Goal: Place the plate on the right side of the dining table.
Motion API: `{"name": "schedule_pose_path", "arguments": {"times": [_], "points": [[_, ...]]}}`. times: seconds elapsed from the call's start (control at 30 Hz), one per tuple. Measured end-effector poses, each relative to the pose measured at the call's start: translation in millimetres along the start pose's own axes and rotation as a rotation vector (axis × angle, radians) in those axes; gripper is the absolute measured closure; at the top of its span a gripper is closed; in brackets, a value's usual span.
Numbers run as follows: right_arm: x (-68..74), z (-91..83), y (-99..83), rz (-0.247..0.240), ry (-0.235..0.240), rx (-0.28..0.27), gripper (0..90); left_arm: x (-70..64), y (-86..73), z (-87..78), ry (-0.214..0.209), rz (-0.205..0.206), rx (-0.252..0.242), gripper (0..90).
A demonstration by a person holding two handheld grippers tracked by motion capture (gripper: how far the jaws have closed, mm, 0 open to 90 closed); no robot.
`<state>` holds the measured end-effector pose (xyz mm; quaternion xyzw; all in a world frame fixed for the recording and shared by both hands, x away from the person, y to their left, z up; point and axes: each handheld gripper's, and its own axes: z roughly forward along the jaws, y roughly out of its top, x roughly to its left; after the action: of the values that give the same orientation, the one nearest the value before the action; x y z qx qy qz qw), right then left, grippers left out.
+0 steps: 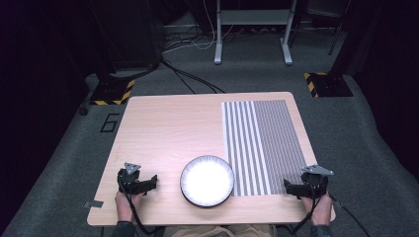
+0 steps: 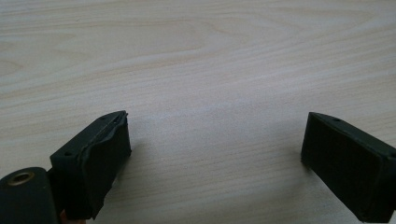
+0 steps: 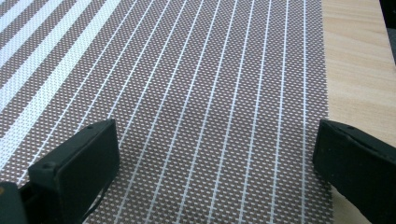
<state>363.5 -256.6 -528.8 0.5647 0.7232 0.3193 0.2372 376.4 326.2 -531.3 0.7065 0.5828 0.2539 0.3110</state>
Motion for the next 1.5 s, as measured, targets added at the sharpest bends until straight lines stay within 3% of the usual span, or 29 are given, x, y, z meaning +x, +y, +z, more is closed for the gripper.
{"name": "schedule_pose_path", "arguments": {"times": [0.2, 0.67, 0.8, 0.93, 1.3, 1.5], "points": [[0.3, -1.0, -0.3, -0.002, -0.004, -0.018, 0.0, -0.5, 0.2, 0.2, 0.005, -0.004, 0.0, 7.7], [2.7, 1.1, 3.9, -0.047, -0.027, 0.015, 0.0, 0.3, 0.1, -1.2, 0.0, -0.024, 0.002, 3.0], [3.4, -2.3, 4.7, -0.04, -0.034, 0.001, 0.0, -1.7, 0.9, -3.7, -0.009, -0.009, -0.004, 2.8], [8.7, -12.9, 10.5, -0.031, -0.006, -0.043, 0.0, -7.4, 2.1, -10.9, -0.05, -0.024, -0.039, 2.8], [34.2, -20.8, 23.2, -0.071, 0.089, -0.063, 0.0, -27.0, -2.6, -9.1, -0.124, 0.006, -0.034, 2.9], [45.3, -23.3, 28.3, -0.089, 0.117, -0.073, 0.0, -36.6, -0.1, -6.3, -0.155, 0.024, -0.032, 1.9]]}}
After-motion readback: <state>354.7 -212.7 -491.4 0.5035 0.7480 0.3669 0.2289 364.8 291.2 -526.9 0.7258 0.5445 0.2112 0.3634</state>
